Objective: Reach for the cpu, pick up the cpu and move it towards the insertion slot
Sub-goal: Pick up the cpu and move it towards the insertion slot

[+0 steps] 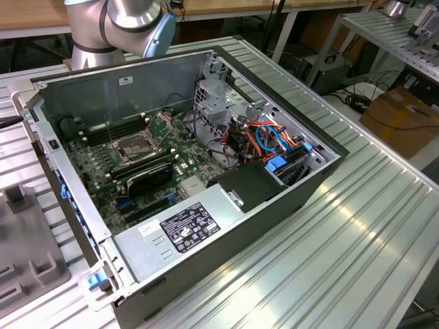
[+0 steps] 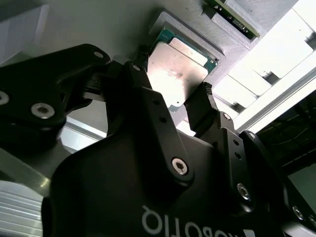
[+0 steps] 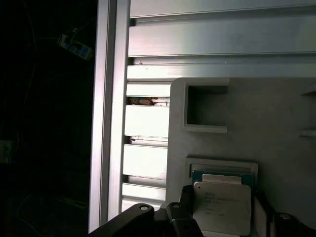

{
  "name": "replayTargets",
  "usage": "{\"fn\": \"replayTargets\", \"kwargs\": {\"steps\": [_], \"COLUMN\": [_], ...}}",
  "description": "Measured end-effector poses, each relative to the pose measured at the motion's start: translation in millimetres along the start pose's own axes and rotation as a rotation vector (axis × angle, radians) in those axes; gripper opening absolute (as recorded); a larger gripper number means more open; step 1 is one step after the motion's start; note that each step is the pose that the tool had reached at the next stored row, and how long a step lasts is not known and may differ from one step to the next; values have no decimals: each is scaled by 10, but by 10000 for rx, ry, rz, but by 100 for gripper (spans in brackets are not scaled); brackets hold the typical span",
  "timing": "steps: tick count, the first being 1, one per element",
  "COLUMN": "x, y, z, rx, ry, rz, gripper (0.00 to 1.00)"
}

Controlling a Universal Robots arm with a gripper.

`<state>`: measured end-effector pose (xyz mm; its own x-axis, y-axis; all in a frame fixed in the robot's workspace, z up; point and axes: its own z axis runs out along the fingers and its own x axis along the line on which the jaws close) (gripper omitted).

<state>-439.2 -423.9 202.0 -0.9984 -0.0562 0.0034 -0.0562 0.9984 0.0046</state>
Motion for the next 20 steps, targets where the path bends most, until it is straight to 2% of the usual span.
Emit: {"fn": "replayTargets", "kwargs": {"steps": [4, 9, 20], "x": [0, 0, 1], "y": [0, 1, 1], "z": [-22, -84, -118], "rx": [0, 0, 0], "ry": [1, 0, 1], "rz": [1, 0, 0], "gripper": [55, 55, 55]}}
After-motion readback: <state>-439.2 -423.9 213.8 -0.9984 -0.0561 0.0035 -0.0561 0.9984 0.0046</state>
